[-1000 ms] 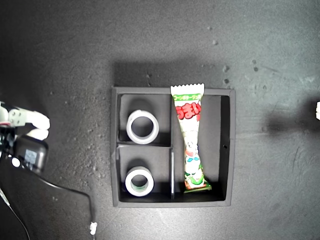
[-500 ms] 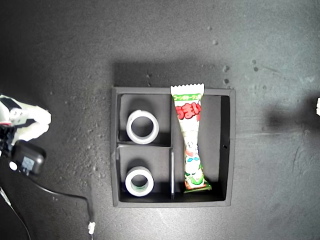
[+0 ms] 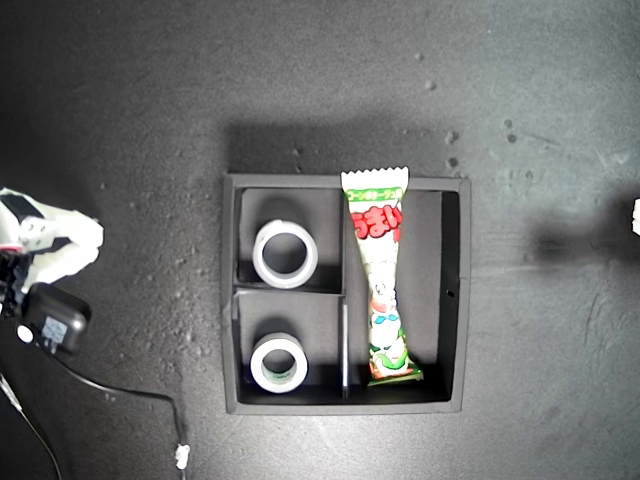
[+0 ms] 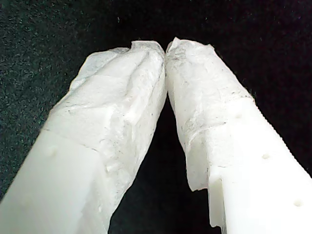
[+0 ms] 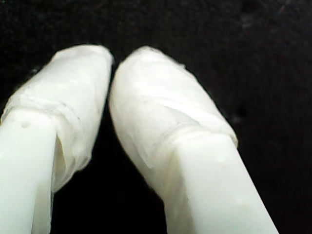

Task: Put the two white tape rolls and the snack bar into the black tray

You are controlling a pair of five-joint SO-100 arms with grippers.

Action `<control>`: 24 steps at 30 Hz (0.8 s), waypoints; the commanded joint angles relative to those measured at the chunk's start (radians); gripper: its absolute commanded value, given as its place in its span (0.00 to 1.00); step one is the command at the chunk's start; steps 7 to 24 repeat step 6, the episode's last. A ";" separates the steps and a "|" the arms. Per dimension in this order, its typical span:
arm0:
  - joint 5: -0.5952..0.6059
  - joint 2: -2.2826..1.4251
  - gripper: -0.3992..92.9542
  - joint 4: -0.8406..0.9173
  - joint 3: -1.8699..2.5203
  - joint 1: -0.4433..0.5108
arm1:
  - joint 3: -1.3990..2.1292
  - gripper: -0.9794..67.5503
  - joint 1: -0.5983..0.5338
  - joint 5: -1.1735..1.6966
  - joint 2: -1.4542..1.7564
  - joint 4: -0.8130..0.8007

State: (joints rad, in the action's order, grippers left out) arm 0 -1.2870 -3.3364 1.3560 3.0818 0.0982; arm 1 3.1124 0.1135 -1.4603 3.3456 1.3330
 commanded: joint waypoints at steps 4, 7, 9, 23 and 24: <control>0.011 -0.051 0.01 0.037 0.057 -0.015 | 0.011 0.01 -0.006 0.376 0.003 0.008; 0.011 -0.051 0.01 0.037 0.057 -0.015 | 0.011 0.01 -0.006 0.376 0.003 0.008; 0.011 -0.051 0.01 0.037 0.057 -0.015 | 0.011 0.01 -0.006 0.376 0.003 0.008; 0.011 -0.051 0.01 0.037 0.057 -0.015 | 0.011 0.01 -0.006 0.376 0.003 0.008; 0.011 -0.051 0.01 0.037 0.057 -0.015 | 0.011 0.01 -0.006 0.376 0.003 0.008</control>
